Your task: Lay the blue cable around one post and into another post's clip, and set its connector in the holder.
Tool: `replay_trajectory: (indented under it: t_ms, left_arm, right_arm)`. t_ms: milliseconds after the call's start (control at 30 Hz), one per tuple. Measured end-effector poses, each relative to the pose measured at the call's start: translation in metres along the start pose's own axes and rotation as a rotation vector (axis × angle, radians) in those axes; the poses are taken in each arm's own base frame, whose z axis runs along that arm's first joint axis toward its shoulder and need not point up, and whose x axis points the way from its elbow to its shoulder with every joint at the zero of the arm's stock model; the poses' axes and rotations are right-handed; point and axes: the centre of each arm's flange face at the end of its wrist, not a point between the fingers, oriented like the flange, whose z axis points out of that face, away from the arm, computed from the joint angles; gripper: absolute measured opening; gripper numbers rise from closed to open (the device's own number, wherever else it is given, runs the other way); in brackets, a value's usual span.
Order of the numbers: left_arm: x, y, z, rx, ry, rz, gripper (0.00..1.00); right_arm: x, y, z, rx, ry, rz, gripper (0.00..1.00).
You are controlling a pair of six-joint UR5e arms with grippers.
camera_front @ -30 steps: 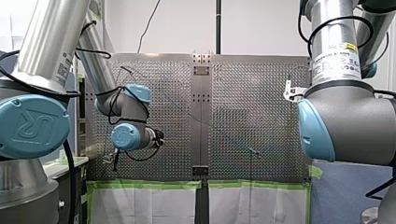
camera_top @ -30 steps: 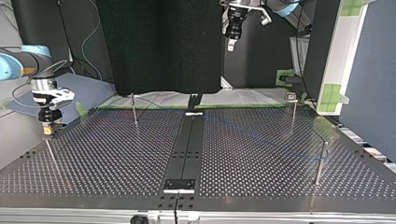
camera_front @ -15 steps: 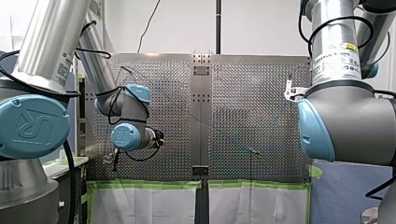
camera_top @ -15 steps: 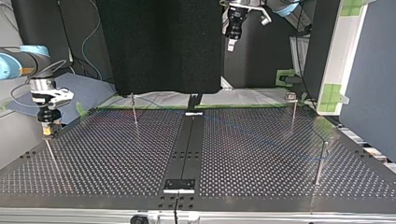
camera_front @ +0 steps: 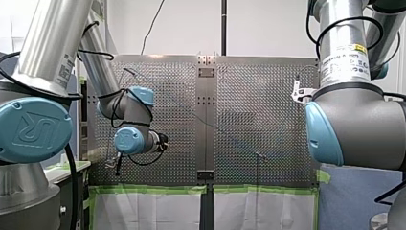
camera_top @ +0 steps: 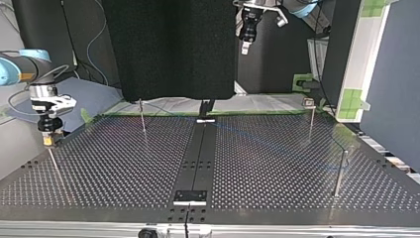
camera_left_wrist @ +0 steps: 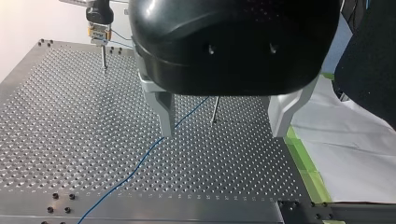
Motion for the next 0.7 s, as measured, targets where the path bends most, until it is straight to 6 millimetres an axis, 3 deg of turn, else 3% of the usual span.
replay_trajectory:
  t_ms: [700]
  left_arm:
    - [-0.0013,-0.0009,0.0018,0.000,-0.001,0.001,1.00]
  right_arm:
    - [-0.0001,0.0088,-0.0015,0.011,-0.001,0.004,0.05]
